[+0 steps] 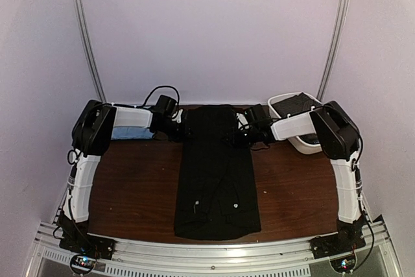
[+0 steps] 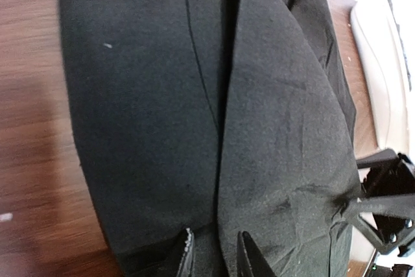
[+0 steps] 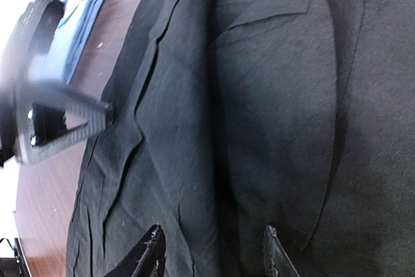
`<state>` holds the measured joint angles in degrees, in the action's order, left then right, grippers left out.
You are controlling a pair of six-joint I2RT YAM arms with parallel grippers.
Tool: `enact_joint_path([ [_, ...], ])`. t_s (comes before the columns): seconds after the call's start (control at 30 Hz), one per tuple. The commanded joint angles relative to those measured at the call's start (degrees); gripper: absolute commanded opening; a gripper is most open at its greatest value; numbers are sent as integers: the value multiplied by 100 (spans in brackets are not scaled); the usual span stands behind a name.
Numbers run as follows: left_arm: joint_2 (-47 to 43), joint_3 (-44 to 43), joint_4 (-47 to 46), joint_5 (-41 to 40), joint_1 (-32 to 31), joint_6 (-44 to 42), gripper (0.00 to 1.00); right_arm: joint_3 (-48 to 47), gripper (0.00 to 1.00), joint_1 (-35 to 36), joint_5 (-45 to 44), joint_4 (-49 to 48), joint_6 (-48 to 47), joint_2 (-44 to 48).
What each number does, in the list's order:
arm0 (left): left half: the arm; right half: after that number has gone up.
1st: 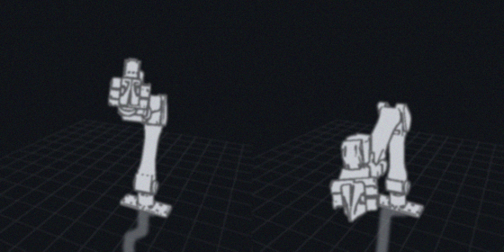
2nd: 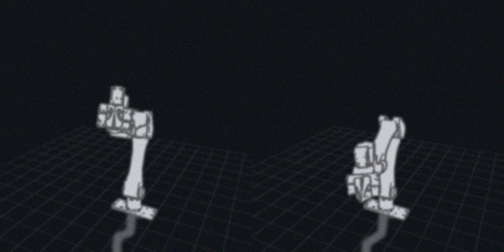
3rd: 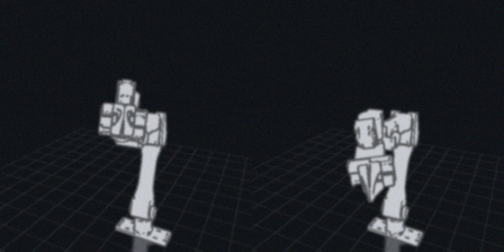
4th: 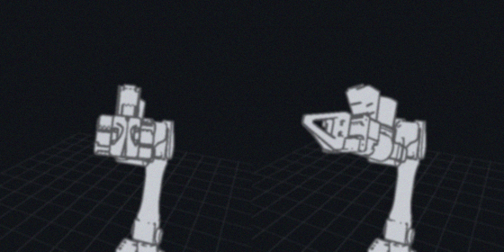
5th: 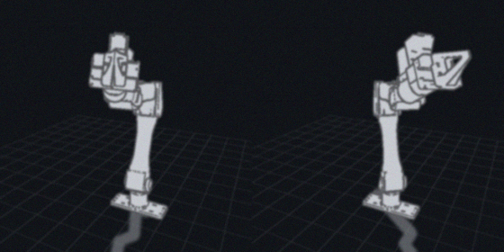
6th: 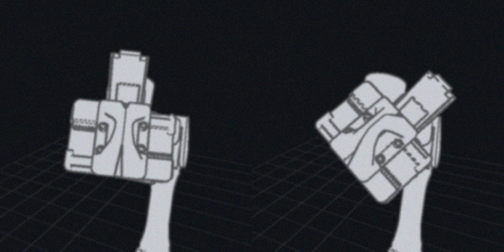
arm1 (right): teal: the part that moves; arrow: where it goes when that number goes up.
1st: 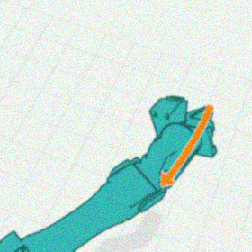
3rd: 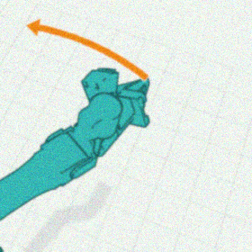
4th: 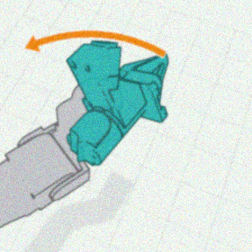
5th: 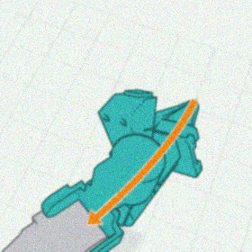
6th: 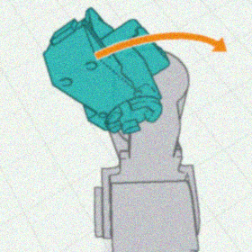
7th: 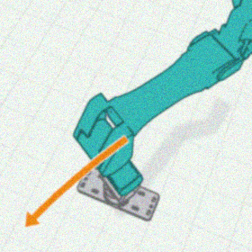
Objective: Fold and stack the long sleeve shirts
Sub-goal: Smooth out the rectangle-folded shirt at the center of the board.
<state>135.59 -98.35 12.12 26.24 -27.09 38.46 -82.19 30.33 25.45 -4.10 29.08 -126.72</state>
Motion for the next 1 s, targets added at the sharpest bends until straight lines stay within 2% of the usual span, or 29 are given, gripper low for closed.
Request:
enact_joint_path([
  [0.0, -73, 293, 472, -291, 293, -332, 25, -192, 52, 125, -243, 138, 143, -146],
  [0.27, -73, 115, 573, -369, 498, -540, 25, -745, 53, 92, -991, 1093, -327, 462],
  [0.43, 95, -136, 620, -320, 537, -650, 25, -796, 50, 208, -586, 808, -156, 621],
  [0.7, 315, -622, 707, -211, 547, -768, 25, -1436, 38, 455, 203, -213, 366, -317],
  [0.97, 361, -734, 722, -172, 547, -863, 25, -2650, 33, 384, -3, -269, 755, -1445],
])
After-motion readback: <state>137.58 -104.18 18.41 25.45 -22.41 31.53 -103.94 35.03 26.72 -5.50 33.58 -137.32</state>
